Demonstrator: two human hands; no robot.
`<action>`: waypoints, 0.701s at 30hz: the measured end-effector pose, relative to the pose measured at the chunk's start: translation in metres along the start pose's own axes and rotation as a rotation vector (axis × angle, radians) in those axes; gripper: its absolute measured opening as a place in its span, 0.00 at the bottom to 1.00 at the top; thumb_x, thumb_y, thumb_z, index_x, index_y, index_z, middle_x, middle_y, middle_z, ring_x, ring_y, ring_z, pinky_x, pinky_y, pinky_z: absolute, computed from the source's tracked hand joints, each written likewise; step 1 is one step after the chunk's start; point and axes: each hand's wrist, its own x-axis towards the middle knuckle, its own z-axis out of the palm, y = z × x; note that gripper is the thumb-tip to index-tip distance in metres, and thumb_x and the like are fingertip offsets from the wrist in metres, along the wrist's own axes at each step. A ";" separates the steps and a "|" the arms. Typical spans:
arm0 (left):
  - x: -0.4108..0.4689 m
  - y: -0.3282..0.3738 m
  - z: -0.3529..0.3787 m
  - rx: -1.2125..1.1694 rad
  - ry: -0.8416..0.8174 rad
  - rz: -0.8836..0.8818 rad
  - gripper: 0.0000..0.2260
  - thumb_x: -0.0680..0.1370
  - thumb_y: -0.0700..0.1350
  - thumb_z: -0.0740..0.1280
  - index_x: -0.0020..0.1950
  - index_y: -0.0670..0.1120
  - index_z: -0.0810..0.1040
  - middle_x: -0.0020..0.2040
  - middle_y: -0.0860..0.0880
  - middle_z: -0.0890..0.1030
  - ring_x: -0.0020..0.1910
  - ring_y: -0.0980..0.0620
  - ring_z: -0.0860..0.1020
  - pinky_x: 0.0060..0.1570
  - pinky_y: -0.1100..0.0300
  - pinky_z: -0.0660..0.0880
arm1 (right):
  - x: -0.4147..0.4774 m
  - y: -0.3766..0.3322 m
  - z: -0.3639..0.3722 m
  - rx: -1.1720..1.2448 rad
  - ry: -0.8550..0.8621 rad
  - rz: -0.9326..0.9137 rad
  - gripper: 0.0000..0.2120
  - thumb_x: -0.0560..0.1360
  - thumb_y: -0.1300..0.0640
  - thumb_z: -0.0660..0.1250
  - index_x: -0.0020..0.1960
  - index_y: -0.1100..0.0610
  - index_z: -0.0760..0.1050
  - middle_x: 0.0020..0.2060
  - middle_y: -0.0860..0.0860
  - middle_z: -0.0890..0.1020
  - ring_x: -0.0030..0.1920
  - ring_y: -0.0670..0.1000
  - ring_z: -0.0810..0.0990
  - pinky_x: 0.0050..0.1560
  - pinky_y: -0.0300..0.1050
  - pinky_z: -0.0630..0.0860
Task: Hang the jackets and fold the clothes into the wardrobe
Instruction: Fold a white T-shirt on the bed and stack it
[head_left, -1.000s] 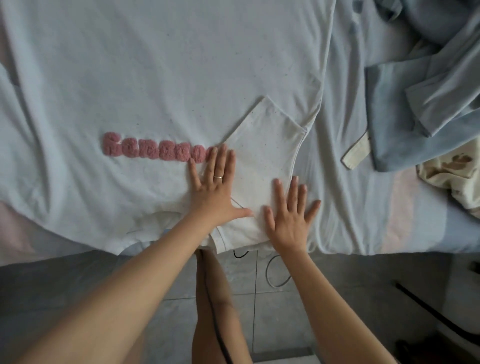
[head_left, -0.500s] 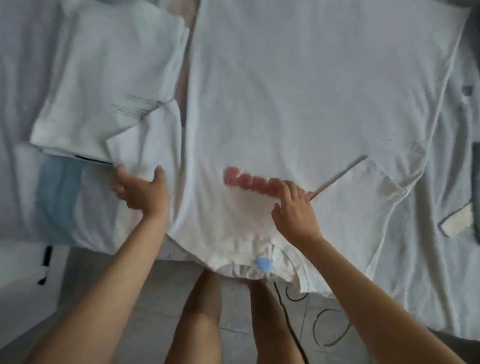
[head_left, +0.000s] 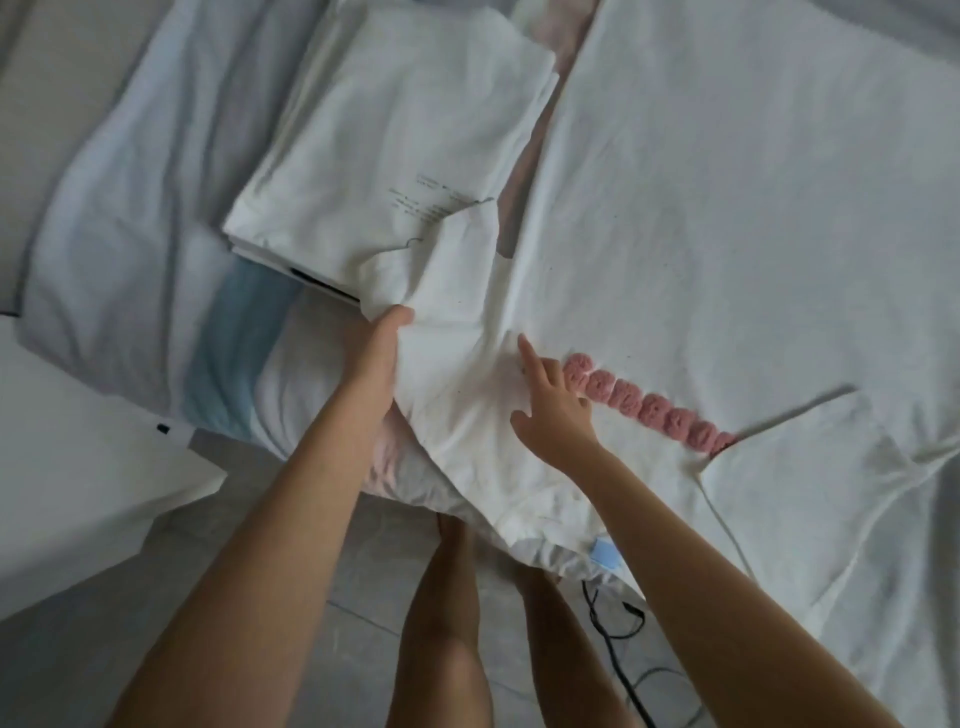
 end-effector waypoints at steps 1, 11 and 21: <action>-0.004 0.001 -0.006 -0.060 0.030 0.025 0.18 0.67 0.43 0.72 0.56 0.41 0.78 0.47 0.47 0.81 0.44 0.48 0.80 0.43 0.58 0.76 | 0.001 0.000 -0.001 0.013 -0.012 0.007 0.44 0.74 0.59 0.63 0.77 0.44 0.37 0.69 0.51 0.62 0.66 0.55 0.68 0.62 0.56 0.68; -0.032 0.004 -0.019 -0.216 -0.034 0.198 0.12 0.71 0.39 0.69 0.55 0.43 0.78 0.49 0.50 0.82 0.48 0.55 0.81 0.47 0.62 0.76 | 0.045 -0.012 -0.027 -0.239 -0.125 -0.023 0.42 0.76 0.60 0.59 0.74 0.35 0.35 0.65 0.56 0.68 0.52 0.58 0.76 0.50 0.49 0.71; -0.067 -0.064 0.019 1.332 -0.540 1.326 0.34 0.65 0.49 0.76 0.68 0.49 0.67 0.79 0.47 0.45 0.77 0.49 0.42 0.72 0.45 0.42 | -0.001 0.056 -0.039 2.040 0.172 0.490 0.24 0.74 0.42 0.57 0.60 0.57 0.76 0.51 0.58 0.83 0.50 0.59 0.82 0.55 0.53 0.76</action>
